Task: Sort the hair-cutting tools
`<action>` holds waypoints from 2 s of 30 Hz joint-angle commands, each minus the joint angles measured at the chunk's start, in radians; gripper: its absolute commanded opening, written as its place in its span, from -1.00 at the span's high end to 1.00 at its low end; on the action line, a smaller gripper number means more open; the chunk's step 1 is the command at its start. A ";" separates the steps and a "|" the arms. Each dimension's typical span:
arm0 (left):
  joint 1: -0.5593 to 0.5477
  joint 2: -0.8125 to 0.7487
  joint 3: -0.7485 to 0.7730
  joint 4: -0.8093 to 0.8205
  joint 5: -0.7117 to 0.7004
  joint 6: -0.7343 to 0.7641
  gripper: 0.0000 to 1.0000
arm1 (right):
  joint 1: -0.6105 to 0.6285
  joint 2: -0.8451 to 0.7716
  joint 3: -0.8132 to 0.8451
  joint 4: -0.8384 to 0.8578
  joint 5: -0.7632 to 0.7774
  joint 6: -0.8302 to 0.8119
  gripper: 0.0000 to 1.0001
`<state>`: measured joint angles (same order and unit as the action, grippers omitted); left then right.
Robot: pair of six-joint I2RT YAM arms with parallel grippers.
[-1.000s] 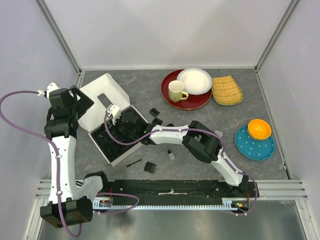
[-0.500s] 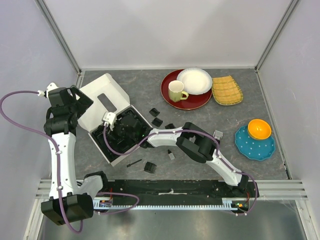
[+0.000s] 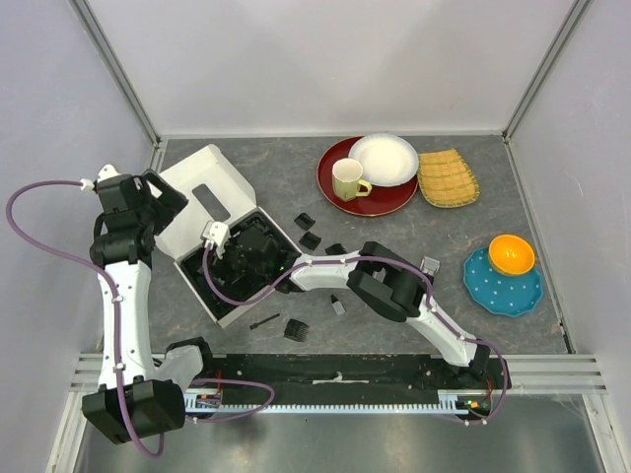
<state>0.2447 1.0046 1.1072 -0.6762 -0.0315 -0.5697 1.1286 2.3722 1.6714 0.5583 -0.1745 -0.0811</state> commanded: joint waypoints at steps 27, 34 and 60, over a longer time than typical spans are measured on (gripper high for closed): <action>0.005 -0.129 -0.296 0.265 0.424 0.088 -0.86 | 0.000 -0.812 -0.558 -1.022 0.563 0.601 -0.55; 0.007 -0.101 -0.297 0.242 0.401 0.088 -0.86 | -0.047 -0.693 -0.538 -1.034 0.532 0.638 -0.46; 0.027 -0.055 -0.300 0.225 0.427 0.065 -0.81 | -0.121 -0.703 -0.705 -0.968 0.359 0.636 -0.13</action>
<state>0.2634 0.9531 0.8112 -0.4694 0.3687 -0.5167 1.0096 1.7016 0.9840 -0.4316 0.2092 0.5316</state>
